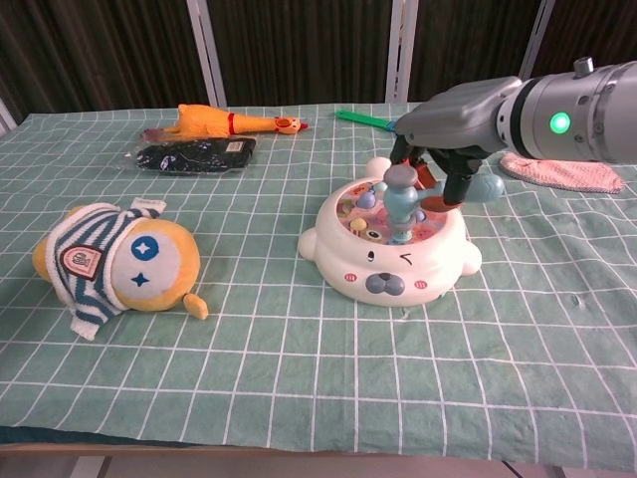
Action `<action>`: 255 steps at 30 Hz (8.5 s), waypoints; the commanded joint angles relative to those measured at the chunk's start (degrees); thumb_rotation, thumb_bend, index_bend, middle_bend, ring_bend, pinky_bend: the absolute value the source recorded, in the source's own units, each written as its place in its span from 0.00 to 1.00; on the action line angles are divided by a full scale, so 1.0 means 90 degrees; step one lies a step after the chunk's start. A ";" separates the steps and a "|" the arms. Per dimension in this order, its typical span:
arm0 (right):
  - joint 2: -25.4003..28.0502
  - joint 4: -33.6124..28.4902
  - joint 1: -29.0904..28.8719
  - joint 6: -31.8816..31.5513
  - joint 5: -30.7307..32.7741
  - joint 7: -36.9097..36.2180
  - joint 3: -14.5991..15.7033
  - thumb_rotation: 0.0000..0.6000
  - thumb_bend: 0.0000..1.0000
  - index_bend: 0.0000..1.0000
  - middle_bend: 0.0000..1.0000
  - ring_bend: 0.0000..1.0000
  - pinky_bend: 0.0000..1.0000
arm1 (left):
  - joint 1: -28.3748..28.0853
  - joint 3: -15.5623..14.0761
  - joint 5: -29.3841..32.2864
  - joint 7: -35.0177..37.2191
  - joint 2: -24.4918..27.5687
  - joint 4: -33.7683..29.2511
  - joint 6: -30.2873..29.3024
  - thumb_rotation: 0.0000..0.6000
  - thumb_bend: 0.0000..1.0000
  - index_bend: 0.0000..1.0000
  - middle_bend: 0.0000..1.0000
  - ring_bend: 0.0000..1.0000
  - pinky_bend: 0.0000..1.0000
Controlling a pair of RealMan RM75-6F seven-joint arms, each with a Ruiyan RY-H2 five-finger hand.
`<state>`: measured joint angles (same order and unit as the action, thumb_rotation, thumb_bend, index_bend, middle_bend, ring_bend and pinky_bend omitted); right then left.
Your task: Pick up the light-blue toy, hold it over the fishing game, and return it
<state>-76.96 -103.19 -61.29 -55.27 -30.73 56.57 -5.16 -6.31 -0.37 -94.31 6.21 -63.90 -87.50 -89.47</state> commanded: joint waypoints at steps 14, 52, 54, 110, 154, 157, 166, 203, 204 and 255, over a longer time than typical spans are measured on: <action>-0.0246 0.0290 -0.0383 -0.0218 0.0546 0.0220 0.0286 1.00 0.58 1.00 0.63 0.73 0.75 | 0.0008 0.0005 -0.0009 0.0051 0.0013 0.0014 -0.0014 1.00 0.42 0.00 0.00 0.00 0.01; -0.0871 0.1048 -0.1019 -0.0473 0.1441 0.0460 0.0144 1.00 0.58 1.00 0.63 0.73 0.75 | 0.0033 0.0038 0.0003 0.0272 0.0066 0.0076 -0.0073 1.00 0.42 0.00 0.00 0.00 0.01; -0.0872 0.1053 -0.1029 -0.0497 0.1488 0.0495 0.0151 1.00 0.58 1.00 0.63 0.73 0.75 | 0.0034 0.0040 0.0007 0.0280 0.0066 0.0079 -0.0076 1.00 0.42 0.00 0.00 0.00 0.01; 0.0338 0.0495 0.0485 -0.1170 -0.1707 -0.1633 0.0741 1.00 0.58 1.00 0.63 0.73 0.75 | 0.0110 0.0046 -0.0052 0.0435 0.0108 0.0110 -0.0248 1.00 0.42 0.00 0.00 0.00 0.01; -0.1598 0.6101 0.2993 -0.0221 -0.5279 -0.7740 0.0779 1.00 0.58 1.00 0.63 0.73 0.75 | 0.0018 0.0038 -0.0011 0.0102 0.0031 0.0007 -0.0024 1.00 0.42 0.00 0.00 0.00 0.01; -0.1609 0.6121 0.2998 -0.0151 -0.5316 -0.7734 0.0720 1.00 0.58 1.00 0.63 0.73 0.75 | 0.0024 0.0039 -0.0005 0.0101 0.0026 0.0001 -0.0031 1.00 0.43 0.00 0.00 0.00 0.01; -0.1621 0.6162 0.3033 0.0067 -0.5362 -0.7732 0.0571 1.00 0.56 0.97 0.63 0.72 0.74 | 0.0028 0.0040 0.0003 0.0132 0.0034 0.0000 -0.0037 1.00 0.43 0.00 0.00 0.00 0.01; -0.1405 0.5841 0.3128 0.0458 -0.5264 -0.7152 0.0160 1.00 0.49 0.75 0.57 0.65 0.68 | 0.0038 0.0020 -0.0058 0.0170 0.0033 0.0013 -0.0084 1.00 0.47 0.03 0.00 0.00 0.01; -0.1404 0.5840 0.3131 0.0468 -0.5257 -0.7139 0.0155 1.00 0.49 0.74 0.56 0.65 0.68 | 0.0038 0.0021 -0.0057 0.0169 0.0032 0.0014 -0.0085 1.00 0.47 0.03 0.00 0.00 0.01; -0.1464 0.5994 0.3206 0.0642 -0.4891 -0.6830 -0.0222 1.00 0.39 0.58 0.48 0.64 0.67 | 0.0019 0.0008 -0.0088 0.0096 0.0003 0.0013 -0.0072 1.00 0.47 0.03 0.00 0.00 0.01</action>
<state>-90.15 -49.27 -32.46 -49.44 -74.82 -5.00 -7.09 -6.14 -0.29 -95.11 7.08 -63.87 -87.38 -90.12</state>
